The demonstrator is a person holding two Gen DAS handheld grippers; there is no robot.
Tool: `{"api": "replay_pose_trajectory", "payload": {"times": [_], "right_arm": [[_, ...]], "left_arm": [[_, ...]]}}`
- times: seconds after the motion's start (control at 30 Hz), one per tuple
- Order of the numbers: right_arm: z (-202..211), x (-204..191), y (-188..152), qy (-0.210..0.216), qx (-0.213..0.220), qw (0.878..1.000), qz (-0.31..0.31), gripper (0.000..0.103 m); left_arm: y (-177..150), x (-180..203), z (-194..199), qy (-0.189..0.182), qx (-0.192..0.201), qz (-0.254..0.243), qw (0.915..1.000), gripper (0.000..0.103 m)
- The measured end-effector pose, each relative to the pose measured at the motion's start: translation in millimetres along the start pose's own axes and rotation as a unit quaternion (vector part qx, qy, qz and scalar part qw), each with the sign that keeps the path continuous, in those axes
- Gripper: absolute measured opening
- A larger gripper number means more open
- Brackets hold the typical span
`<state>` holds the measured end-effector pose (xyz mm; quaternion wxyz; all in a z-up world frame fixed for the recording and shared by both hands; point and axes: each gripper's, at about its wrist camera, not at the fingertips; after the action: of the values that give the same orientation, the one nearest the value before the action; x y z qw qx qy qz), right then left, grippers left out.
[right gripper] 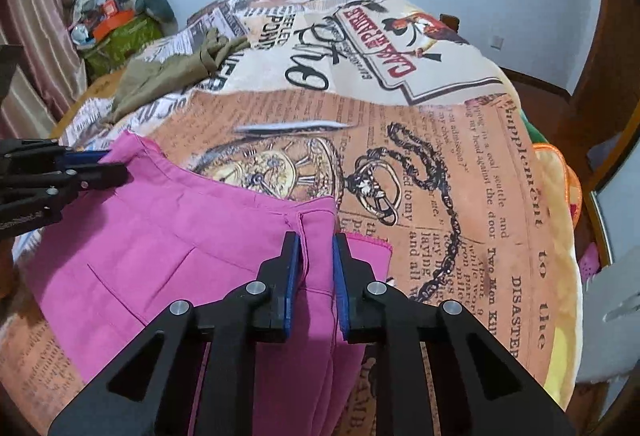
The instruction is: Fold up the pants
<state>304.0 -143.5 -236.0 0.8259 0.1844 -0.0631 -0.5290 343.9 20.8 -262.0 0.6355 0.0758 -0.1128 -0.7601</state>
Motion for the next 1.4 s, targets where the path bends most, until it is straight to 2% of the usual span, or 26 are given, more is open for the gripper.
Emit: {"api": "replay_pose_trajectory", "payload": {"times": [0.1,0.23,0.43,0.57,0.63,0.7,0.73,0.8,0.87,0.93,1.07,1.17,1.23,1.4], "right_arm": [[0.2,-1.5,-0.5,-0.007,-0.002,1.000,0.012,0.014],[0.9,-4.8,0.9,-0.019,-0.008,1.000,0.022,0.014],[13.2,-8.7,2.3,-0.019,-0.008,1.000,0.022,0.016],[30.4,-12.7,-1.4,-0.019,0.002,1.000,0.025,0.031],[40.1,-14.8,-3.7,-0.019,0.013,0.999,0.023,0.037],[49.9,-16.6,-6.8,-0.016,0.023,0.999,0.019,0.040],[53.8,-17.2,-7.5,-0.014,0.026,0.999,0.017,0.041],[61.2,-17.3,-10.1,-0.007,0.031,0.999,0.008,0.049],[67.3,-16.4,-15.4,-0.001,0.039,0.999,-0.005,0.055],[69.3,-15.5,-20.2,0.005,0.038,0.999,-0.013,0.057],[62.1,-10.0,-29.8,0.026,0.013,0.999,-0.039,0.067],[52.9,-2.7,-38.1,0.050,-0.003,0.997,-0.064,0.067],[44.2,2.7,-42.1,0.060,-0.016,0.995,-0.081,0.067],[26.5,14.2,-52.1,0.086,-0.042,0.989,-0.113,0.067]], "left_arm": [[-0.5,-0.3,-1.4,0.000,0.000,0.001,1.0000,0.024],[0.1,6.4,-1.3,0.020,-0.002,-0.016,0.9997,0.024],[-0.1,1.5,20.3,0.000,-0.001,0.011,0.9999,0.024],[-6.9,4.1,46.7,0.010,0.023,0.009,0.9996,0.027],[-10.3,5.0,56.4,0.018,0.030,0.008,0.9993,0.038],[-17.2,4.6,67.6,0.026,0.046,0.010,0.9986,0.061],[-20.9,4.1,72.5,0.028,0.053,0.011,0.9982,0.066],[-29.6,2.5,79.4,0.032,0.059,0.011,0.9977,0.075],[-37.6,-0.2,80.0,0.035,0.054,0.013,0.9978,0.079],[-45.5,-4.0,78.1,0.033,0.049,0.018,0.9981,0.080],[-60.9,-14.4,60.3,0.019,0.021,0.030,0.9992,0.080],[-69.4,-24.1,45.1,0.003,-0.003,0.048,0.9988,0.080],[-73.5,-31.5,36.5,-0.025,-0.013,0.063,0.9976,0.080],[-71.6,-42.5,28.2,-0.080,-0.014,0.091,0.9926,0.080]]}}
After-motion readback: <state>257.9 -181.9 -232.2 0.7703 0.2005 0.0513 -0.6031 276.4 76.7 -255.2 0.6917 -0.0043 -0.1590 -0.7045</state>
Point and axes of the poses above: each gripper's, at about its wrist camera, not at the fingertips, and z roughly against the way its jaws point, x to its right, y to its top, and after that the axes turned 14 degrees about -x, right-handed
